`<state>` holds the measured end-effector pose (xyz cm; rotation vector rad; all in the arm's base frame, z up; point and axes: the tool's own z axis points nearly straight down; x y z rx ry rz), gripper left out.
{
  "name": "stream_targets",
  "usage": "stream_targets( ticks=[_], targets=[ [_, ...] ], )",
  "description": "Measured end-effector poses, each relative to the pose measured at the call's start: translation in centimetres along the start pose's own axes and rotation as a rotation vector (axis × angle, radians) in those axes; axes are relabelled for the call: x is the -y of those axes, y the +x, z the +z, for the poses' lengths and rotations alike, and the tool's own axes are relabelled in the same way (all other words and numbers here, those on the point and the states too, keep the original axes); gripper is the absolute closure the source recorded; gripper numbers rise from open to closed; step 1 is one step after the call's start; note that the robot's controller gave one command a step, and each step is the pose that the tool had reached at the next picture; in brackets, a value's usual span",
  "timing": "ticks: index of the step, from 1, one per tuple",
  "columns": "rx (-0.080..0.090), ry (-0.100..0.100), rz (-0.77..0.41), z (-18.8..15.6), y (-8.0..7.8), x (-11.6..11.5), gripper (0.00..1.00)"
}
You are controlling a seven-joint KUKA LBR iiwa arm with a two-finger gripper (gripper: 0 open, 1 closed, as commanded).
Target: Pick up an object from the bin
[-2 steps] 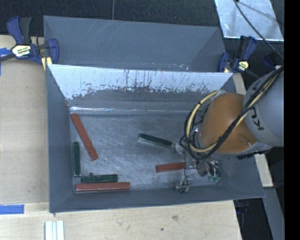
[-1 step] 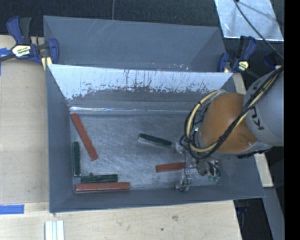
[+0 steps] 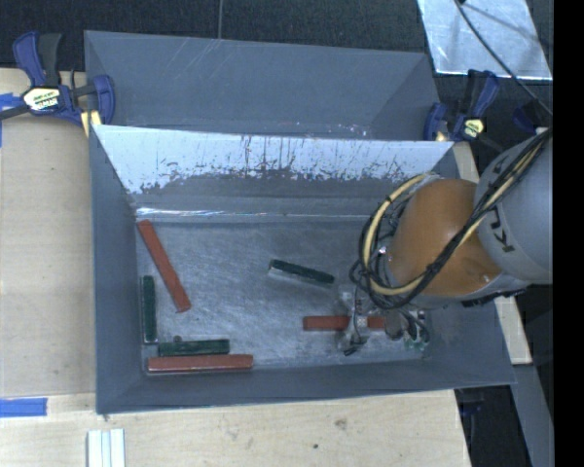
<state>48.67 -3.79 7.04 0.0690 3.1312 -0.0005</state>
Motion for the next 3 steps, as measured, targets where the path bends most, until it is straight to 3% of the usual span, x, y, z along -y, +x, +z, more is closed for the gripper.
stream_targets(
  ticks=[1, 3],
  targets=[
    [0.000, 0.000, -0.003, -7.2, -0.3, 0.0, 1.00],
    [-0.003, 0.000, -0.008, -9.5, -0.6, 0.1, 1.00]
  ],
)
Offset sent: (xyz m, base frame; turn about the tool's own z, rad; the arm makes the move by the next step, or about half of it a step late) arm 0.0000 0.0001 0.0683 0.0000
